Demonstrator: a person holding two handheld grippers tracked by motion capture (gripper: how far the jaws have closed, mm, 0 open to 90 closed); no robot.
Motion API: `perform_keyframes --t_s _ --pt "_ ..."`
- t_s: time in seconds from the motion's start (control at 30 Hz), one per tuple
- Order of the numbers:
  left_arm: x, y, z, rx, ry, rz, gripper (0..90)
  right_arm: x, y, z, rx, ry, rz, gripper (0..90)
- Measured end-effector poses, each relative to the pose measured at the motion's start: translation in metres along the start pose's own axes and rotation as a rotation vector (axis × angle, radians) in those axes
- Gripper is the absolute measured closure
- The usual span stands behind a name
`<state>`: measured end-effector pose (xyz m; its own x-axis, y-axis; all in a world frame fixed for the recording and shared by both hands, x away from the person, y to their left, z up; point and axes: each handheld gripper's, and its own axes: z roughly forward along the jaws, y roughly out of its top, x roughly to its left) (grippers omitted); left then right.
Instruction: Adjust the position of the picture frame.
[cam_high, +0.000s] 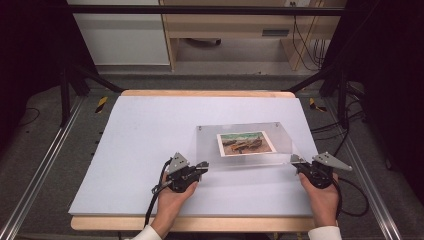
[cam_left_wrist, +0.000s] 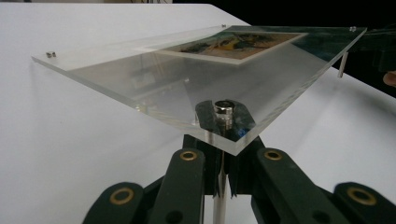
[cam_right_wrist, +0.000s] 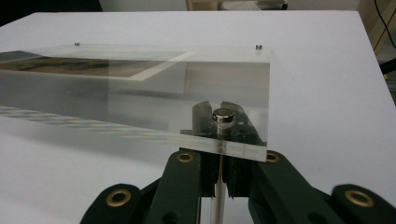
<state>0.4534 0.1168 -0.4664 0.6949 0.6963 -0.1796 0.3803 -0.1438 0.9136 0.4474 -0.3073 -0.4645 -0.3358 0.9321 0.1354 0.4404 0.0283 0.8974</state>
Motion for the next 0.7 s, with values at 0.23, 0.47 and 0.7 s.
perform_keyframes --t_s 0.23,0.47,0.7 --pt "0.008 0.011 -0.013 -0.039 0.012 -0.007 83.9 0.014 0.008 -0.004 -0.041 -0.004 0.001 84.9" --pt "0.025 0.018 -0.033 -0.06 0.048 -0.02 83.8 0.041 0.019 -0.001 -0.039 -0.006 -0.02 85.0" --pt "0.04 0.024 -0.054 -0.087 0.083 -0.009 83.8 0.067 0.031 0.011 -0.057 0.013 -0.033 85.0"
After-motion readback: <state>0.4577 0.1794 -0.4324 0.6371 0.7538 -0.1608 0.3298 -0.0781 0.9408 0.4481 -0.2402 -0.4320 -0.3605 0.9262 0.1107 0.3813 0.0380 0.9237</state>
